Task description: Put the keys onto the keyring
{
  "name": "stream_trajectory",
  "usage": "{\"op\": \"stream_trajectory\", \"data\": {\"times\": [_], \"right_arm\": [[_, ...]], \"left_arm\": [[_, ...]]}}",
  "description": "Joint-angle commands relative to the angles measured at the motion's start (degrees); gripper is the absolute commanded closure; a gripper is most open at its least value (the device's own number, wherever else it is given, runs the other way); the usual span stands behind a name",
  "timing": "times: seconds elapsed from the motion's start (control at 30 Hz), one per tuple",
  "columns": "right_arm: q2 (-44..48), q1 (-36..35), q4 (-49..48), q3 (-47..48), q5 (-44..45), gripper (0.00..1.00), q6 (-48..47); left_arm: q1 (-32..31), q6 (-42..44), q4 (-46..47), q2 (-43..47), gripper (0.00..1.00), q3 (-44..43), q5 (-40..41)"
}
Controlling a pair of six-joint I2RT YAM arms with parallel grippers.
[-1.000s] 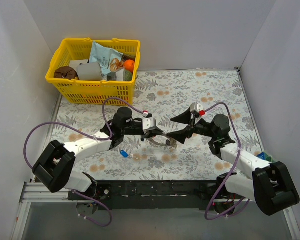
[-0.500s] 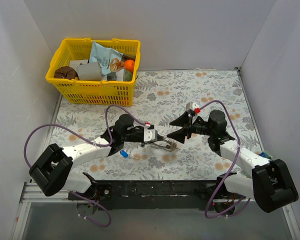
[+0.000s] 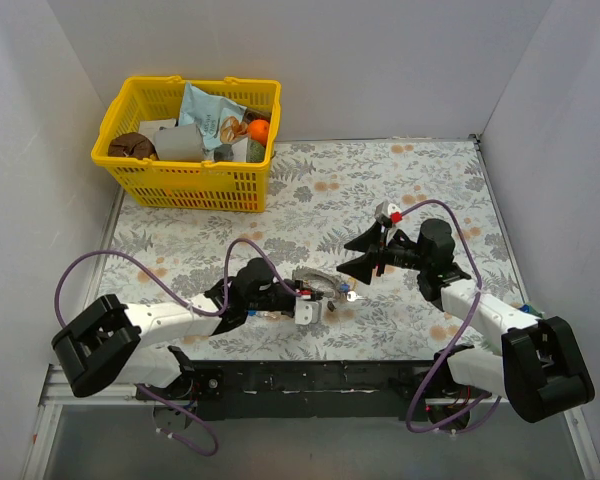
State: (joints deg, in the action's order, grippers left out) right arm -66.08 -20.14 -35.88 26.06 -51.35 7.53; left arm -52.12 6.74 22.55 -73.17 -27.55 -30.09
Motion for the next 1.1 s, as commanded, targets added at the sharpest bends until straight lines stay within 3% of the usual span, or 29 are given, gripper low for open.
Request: {"op": "stream_trajectory", "data": {"times": [0.0,0.23,0.73,1.07], "right_arm": [[-1.06,0.54,-0.07,-0.14,-0.68,0.22,1.35],[-2.03,0.54,0.46,-0.93,0.81,0.2,2.05],[-5.1,0.54,5.73,1.35,3.88,0.15,4.68],[-13.63,0.54,23.29,11.11,7.67,0.07,10.84]], "left_arm": [[-2.63,4.68,-3.47,-0.31,1.0,1.18,10.64],[-4.22,7.76,-4.26,-2.07,1.0,0.92,14.79],[-4.31,6.71,-6.02,-5.84,1.0,-1.1,15.06],[-4.31,-0.23,-6.99,-13.83,1.0,-6.02,16.2]]}}
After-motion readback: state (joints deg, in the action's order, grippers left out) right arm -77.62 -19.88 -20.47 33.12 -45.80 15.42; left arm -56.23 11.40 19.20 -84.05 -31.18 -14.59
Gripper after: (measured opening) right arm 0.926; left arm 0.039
